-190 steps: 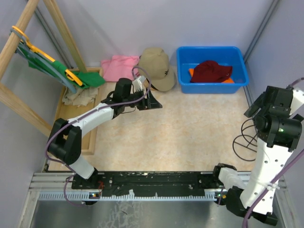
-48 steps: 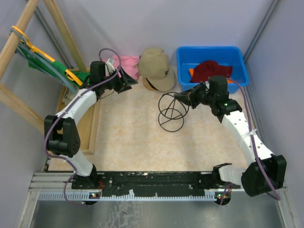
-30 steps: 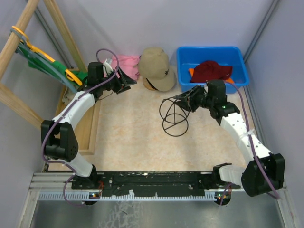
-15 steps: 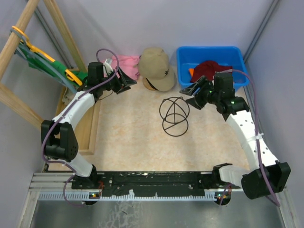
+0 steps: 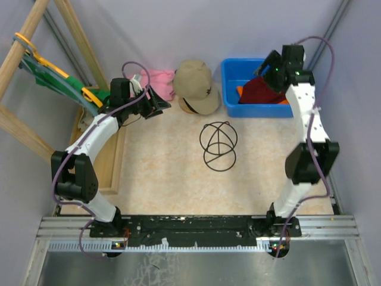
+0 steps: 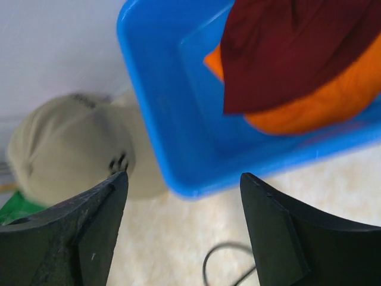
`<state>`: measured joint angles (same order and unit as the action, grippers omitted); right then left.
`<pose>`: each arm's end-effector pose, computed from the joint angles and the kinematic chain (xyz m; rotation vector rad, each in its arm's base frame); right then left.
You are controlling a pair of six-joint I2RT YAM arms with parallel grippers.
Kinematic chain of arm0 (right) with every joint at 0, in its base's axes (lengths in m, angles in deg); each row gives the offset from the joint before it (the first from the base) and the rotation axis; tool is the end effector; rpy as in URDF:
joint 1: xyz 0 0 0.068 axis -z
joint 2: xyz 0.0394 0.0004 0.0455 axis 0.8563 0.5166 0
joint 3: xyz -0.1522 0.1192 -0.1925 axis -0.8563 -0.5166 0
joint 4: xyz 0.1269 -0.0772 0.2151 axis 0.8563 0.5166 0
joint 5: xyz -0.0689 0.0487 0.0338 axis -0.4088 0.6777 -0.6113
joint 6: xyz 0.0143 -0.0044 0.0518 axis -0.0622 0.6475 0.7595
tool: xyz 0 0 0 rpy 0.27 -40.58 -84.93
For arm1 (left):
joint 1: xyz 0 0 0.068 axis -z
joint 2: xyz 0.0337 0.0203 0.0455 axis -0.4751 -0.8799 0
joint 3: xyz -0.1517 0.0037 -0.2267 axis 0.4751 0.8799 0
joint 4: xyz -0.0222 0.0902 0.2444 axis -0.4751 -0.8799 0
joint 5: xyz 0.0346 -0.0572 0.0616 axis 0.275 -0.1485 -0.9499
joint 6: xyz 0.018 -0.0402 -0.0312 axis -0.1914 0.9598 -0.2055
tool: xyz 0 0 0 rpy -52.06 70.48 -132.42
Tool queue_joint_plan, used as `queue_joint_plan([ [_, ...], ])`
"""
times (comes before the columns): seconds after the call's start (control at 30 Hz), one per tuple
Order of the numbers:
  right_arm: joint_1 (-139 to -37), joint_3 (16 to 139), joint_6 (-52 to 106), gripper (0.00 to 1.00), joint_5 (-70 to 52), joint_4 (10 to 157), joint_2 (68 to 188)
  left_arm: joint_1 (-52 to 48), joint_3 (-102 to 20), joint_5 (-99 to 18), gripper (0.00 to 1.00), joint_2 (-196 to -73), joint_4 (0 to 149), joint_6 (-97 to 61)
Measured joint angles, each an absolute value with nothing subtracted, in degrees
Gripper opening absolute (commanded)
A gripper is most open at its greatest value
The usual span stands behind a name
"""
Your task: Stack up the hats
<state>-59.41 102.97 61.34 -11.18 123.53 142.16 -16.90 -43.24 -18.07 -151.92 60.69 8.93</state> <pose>0.3722 0.0066 0.3971 0.7212 2.1051 0.5038 0.3638 -0.0924 0.3060 -0.1692 2.1902 -1.0734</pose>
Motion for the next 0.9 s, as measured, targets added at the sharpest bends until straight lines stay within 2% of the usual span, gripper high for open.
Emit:
queue_joint_plan([
  [0.1,-59.35,118.53,56.40,0.84,-15.86,125.30,156.48,-16.90,-44.02,-18.12,0.68,-151.92,59.61,8.08],
  [0.17,-59.35,128.78,53.40,0.96,-19.01,128.23,165.75,-16.90,-44.68,-18.25,0.68,-152.05,59.22,7.64],
  [0.2,-59.28,132.41,52.46,0.99,-19.99,129.00,169.35,-16.90,-44.92,-18.31,0.68,-152.13,59.16,7.42],
  [0.3,-58.91,142.35,49.58,0.99,-22.35,131.84,179.17,-16.90,-45.51,-18.66,0.68,-152.62,58.74,6.46],
  [0.57,-57.14,138.02,46.84,0.99,-24.17,125.11,184.67,-16.90,-45.60,-19.36,0.69,-154.54,58.61,5.11],
  [0.9,-55.98,145.24,45.75,0.96,-26.88,114.29,199.25,-16.90,-45.60,-19.89,0.68,-157.29,58.63,5.15],
])
